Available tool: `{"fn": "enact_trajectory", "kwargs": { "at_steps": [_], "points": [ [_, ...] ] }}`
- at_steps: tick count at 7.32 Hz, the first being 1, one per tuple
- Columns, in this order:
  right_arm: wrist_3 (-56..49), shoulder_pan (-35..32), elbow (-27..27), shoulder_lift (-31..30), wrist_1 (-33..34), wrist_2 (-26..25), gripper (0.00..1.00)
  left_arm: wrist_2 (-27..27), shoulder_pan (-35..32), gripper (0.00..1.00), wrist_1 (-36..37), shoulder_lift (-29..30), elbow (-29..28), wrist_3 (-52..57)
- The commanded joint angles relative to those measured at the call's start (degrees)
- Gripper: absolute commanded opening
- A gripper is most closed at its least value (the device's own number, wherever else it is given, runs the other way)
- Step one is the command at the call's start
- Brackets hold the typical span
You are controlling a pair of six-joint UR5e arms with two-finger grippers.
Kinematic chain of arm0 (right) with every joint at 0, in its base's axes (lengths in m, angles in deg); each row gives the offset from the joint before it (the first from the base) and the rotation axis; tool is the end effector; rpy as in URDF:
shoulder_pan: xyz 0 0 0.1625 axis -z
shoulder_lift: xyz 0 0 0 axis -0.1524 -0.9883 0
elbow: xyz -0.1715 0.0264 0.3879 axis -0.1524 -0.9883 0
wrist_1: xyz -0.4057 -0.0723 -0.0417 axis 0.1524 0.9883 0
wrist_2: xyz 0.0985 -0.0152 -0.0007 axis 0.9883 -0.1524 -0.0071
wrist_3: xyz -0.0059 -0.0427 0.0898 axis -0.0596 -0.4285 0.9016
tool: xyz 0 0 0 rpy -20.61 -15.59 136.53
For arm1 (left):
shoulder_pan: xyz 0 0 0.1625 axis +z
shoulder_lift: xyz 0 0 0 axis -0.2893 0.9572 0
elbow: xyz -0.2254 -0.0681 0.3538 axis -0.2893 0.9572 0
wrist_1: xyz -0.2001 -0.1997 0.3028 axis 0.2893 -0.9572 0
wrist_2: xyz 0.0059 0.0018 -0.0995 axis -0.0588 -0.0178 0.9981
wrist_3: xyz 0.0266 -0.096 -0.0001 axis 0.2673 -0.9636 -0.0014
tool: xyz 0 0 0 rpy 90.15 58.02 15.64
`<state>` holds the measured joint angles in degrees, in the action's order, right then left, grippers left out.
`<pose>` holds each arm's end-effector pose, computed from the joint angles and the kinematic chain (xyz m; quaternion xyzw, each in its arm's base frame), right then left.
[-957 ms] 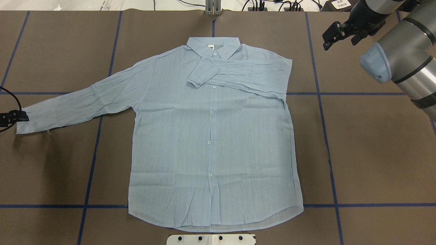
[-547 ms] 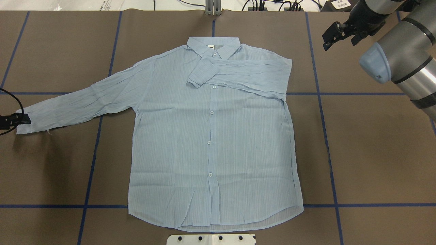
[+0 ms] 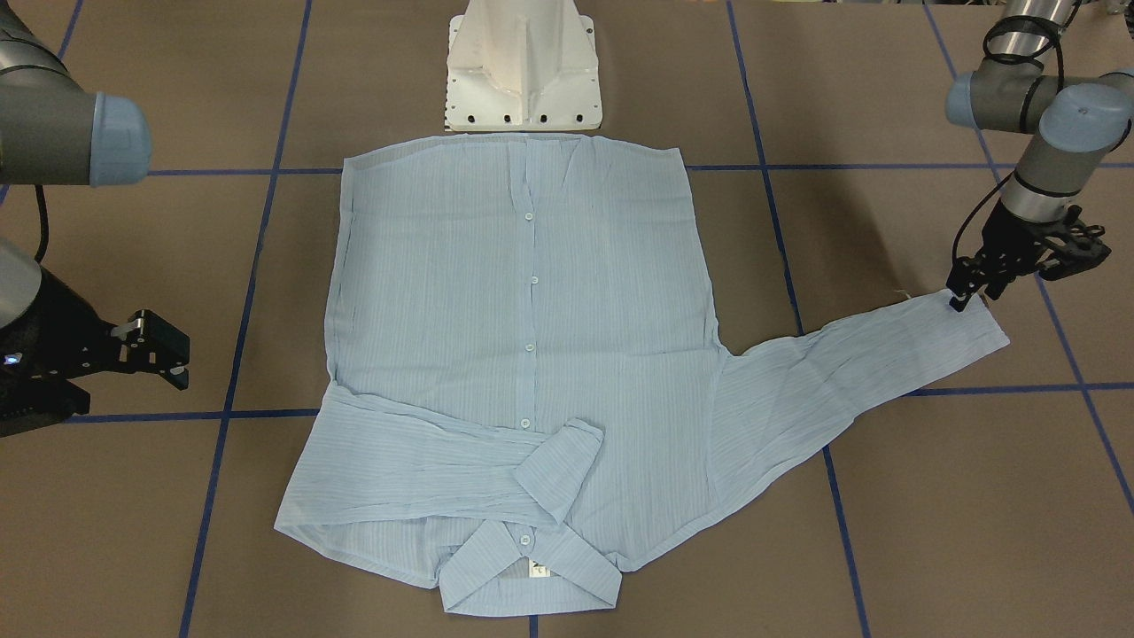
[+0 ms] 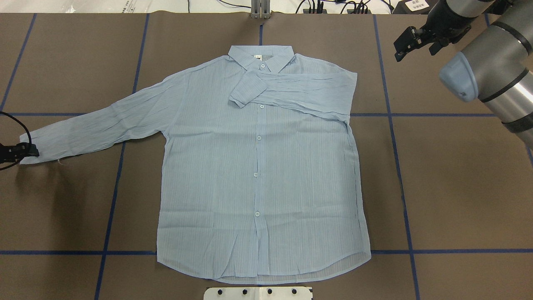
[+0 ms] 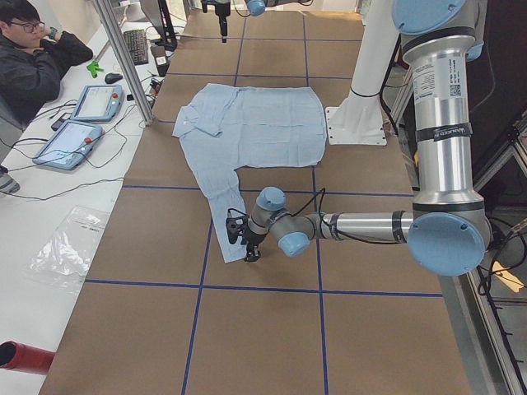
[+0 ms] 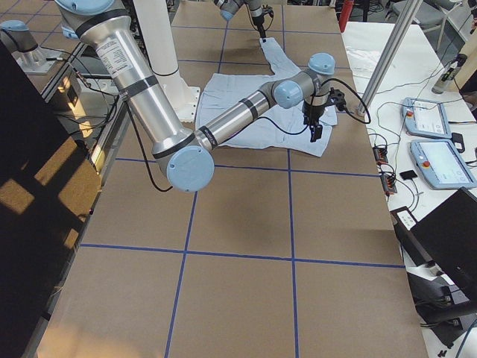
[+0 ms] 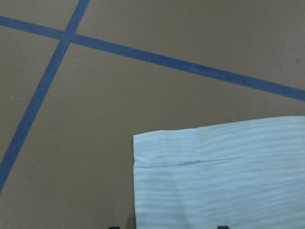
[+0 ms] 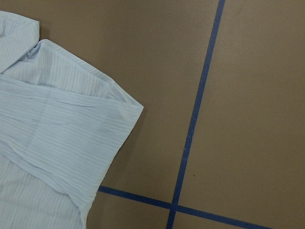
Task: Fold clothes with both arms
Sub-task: 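Lower the left gripper to the cuff of the other sleeve and grasp it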
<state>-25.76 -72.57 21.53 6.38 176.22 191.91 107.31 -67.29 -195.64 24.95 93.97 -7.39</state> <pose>-0.2292 -0.6304 0.3251 0.0903 -0.3912 -0.0821 0.9122 0.2108 -0.4217 0.6612 0.0971 0.3578 -0.1882 0.9095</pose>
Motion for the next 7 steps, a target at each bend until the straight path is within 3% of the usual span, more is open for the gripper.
{"fn": "enact_trajectory", "kwargs": {
  "at_steps": [1, 7],
  "points": [
    [0.03, 0.00, 0.08, 0.01, 0.00, 0.07, 1.00, 0.00, 0.03, 0.65, 0.00, -1.05, 0.71, 0.02],
    [0.03, 0.00, -0.01, 0.01, 0.00, 0.07, 1.00, 0.00, 0.11, 0.61, 0.09, -1.06, 1.24, 0.02]
  ]
}}
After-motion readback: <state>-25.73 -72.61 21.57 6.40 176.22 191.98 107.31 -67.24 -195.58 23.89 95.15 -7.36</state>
